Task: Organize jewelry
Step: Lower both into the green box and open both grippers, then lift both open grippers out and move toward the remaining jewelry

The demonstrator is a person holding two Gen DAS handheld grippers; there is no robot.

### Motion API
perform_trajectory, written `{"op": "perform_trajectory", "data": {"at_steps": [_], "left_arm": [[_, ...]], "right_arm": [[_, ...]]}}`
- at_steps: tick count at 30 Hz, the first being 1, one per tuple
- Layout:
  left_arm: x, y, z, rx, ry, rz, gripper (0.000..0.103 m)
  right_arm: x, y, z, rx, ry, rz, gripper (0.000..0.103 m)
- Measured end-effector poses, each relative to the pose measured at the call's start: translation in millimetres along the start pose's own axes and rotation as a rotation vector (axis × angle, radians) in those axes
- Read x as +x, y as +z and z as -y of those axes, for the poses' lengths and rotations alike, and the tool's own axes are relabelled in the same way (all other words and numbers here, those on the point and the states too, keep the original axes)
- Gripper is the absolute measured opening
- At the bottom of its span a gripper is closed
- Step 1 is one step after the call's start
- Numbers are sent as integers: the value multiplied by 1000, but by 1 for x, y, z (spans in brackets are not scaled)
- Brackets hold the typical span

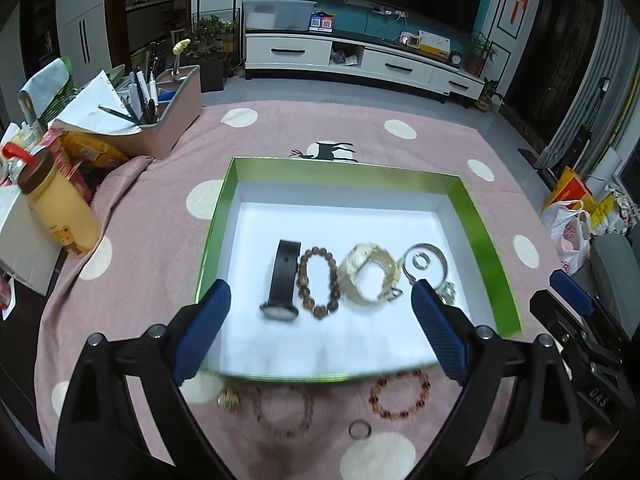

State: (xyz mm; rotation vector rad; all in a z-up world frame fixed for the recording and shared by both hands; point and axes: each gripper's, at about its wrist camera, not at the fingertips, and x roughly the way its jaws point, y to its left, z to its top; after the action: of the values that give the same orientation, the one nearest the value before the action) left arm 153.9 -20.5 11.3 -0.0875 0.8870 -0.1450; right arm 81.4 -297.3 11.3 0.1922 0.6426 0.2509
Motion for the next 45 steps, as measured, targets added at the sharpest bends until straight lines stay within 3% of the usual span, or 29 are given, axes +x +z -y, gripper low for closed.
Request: {"op": "perform_trajectory", "data": {"at_steps": [8, 16, 33, 45], "left_arm": [[-36, -29, -18, -48, -34, 10, 97], [-53, -68, -34, -66, -35, -7, 97], [-27, -127, -64, -137, -20, -103, 97], [-5, -133, -88, -190, 7, -112, 78]], "right_arm": [[-34, -19, -3, -2, 28, 5, 77], [-41, -43, -8, -14, 35, -42, 77], [-17, -95, -27, -70, 61, -192, 77], [6, -104, -26, -64, 50, -244, 76]]}}
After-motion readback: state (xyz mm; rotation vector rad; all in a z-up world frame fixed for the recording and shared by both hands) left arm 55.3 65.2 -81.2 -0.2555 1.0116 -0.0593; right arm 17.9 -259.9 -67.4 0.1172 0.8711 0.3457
